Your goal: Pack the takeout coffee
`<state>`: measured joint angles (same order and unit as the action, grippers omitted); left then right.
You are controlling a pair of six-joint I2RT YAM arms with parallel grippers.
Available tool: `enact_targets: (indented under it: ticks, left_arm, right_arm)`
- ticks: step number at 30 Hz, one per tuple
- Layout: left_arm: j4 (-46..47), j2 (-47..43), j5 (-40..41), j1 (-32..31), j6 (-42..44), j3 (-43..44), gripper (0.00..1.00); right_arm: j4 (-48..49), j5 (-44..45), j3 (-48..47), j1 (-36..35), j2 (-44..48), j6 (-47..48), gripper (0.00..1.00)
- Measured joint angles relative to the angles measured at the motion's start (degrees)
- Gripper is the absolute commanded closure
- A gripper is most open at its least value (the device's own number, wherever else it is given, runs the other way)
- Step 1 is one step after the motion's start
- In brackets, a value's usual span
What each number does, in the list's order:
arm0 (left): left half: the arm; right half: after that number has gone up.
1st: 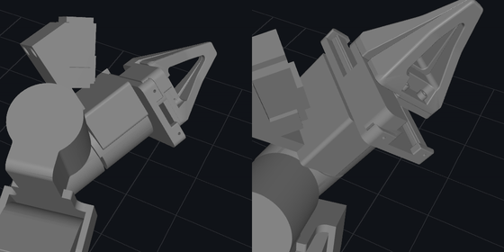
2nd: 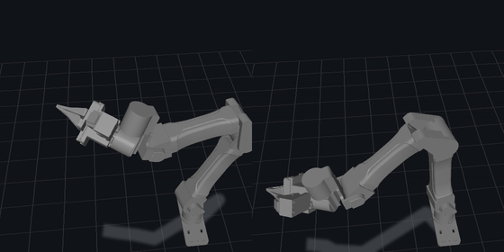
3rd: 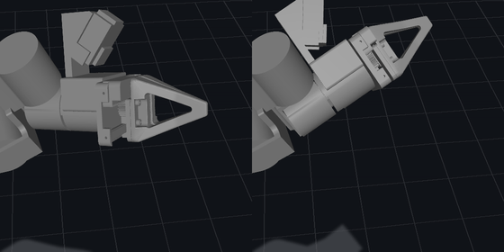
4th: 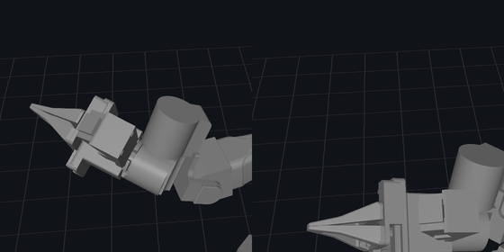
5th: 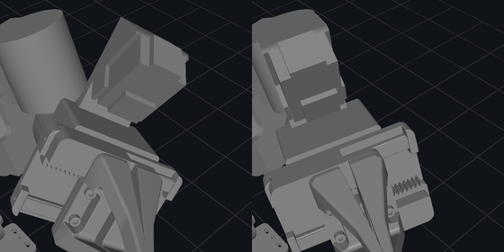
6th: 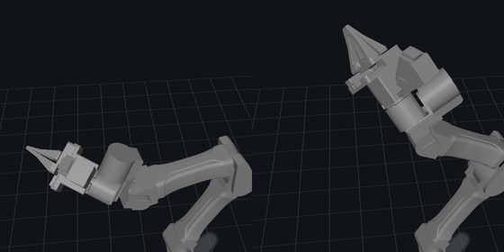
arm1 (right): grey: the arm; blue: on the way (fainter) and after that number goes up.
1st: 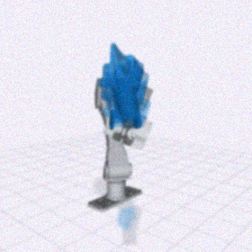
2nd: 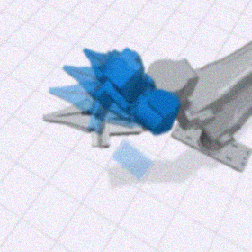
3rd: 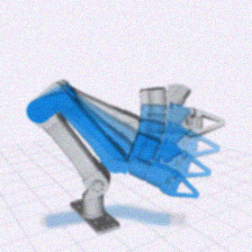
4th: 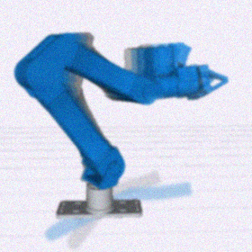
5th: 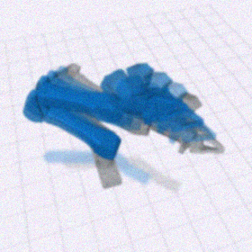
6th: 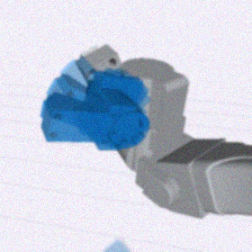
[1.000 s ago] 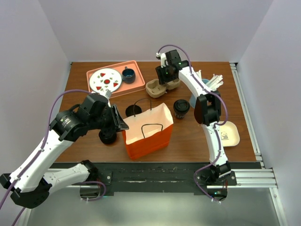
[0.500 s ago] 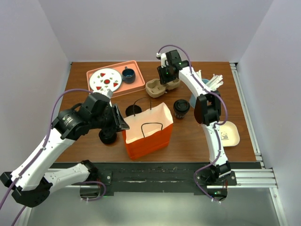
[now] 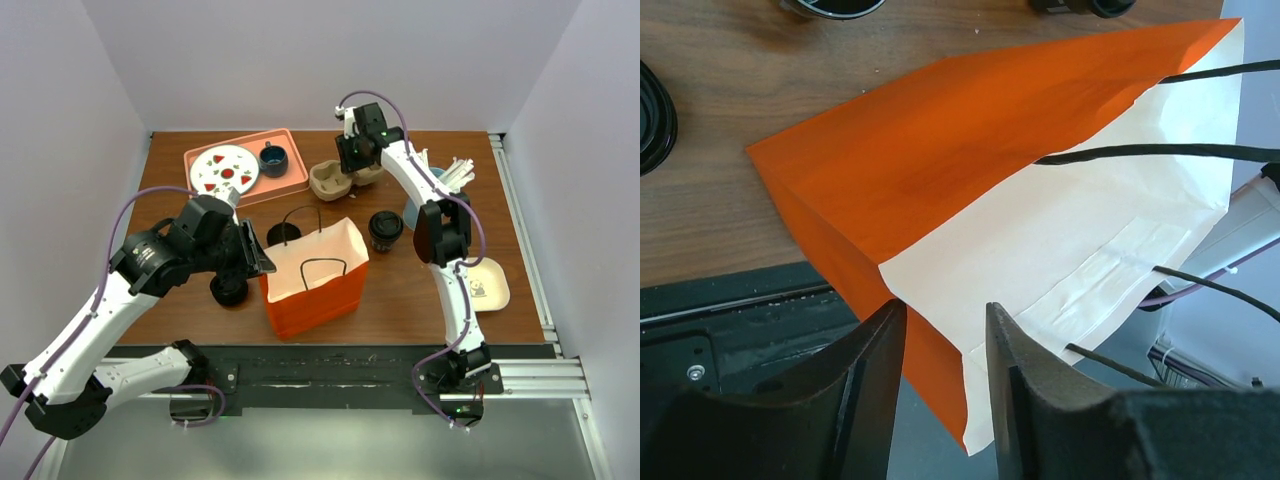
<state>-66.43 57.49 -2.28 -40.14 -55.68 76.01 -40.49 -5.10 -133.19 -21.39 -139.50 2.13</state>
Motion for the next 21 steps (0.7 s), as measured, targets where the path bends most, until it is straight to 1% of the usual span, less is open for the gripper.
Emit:
enact_targets:
  ticks: [6,10,13,16,18,21]
  left_arm:
    - [0.17,-0.02,0.35,0.0,0.63,0.37,0.57]
    - [0.55,0.0,0.57,0.0,0.83,0.37,0.57]
    - [0.79,0.0,0.59,0.0,0.85,0.37,0.56]
    - [0.9,0.15,0.57,0.0,1.11,0.42,0.56]
    - [0.87,0.63,0.57,0.0,1.36,0.81,0.56]
    - [0.98,1.46,0.57,0.0,1.57,1.6,0.56]
  right_arm:
    - [3.13,2.8,2.38,-0.07,3.19,-1.88,0.61]
    - [3.34,8.0,3.52,-0.37,3.54,-0.42,0.61]
    - [2.51,10.25,4.33,-0.46,3.52,0.39,0.6]
    - [2.38,9.55,4.07,-0.42,3.52,0.28,0.59]
    - [2.73,7.41,3.41,-0.31,3.52,-0.44,0.59]
    - [2.91,4.09,1.88,-0.02,3.52,-2.6,0.63]
